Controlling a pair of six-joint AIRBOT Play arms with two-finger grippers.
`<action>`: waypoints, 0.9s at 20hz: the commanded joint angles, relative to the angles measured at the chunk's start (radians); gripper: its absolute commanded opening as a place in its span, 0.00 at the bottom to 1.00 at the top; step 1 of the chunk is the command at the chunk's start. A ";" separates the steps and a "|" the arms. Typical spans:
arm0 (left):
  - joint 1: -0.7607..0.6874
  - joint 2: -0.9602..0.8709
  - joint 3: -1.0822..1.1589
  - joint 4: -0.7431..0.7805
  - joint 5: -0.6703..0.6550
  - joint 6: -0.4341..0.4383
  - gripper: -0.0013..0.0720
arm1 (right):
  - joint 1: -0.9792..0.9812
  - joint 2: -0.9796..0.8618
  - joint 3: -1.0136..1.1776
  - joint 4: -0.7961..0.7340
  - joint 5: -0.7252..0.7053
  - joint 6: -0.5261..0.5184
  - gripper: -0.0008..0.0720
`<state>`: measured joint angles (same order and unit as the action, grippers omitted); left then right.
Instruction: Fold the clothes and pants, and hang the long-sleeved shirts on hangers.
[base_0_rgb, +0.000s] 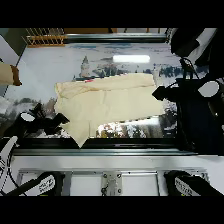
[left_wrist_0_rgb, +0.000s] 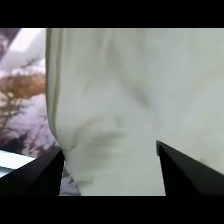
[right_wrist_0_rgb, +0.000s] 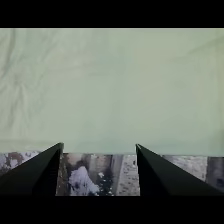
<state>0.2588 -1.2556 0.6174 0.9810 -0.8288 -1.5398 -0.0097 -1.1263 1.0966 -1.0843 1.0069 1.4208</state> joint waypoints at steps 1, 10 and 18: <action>-0.067 -0.001 -0.011 -0.016 0.083 -0.025 0.86 | 0.001 0.002 -0.003 0.009 0.000 0.000 0.69; -0.087 0.048 -0.010 -0.005 0.061 -0.027 0.03 | -0.098 0.002 -0.038 0.007 0.032 0.043 0.69; -0.040 0.172 -0.011 -0.005 0.021 0.026 0.03 | -0.401 -0.085 -0.406 0.065 -0.157 0.356 0.69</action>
<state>0.2127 -1.1122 0.6064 0.9756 -0.7998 -1.5257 -0.3351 -1.1660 0.8043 -1.0668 0.9497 1.6863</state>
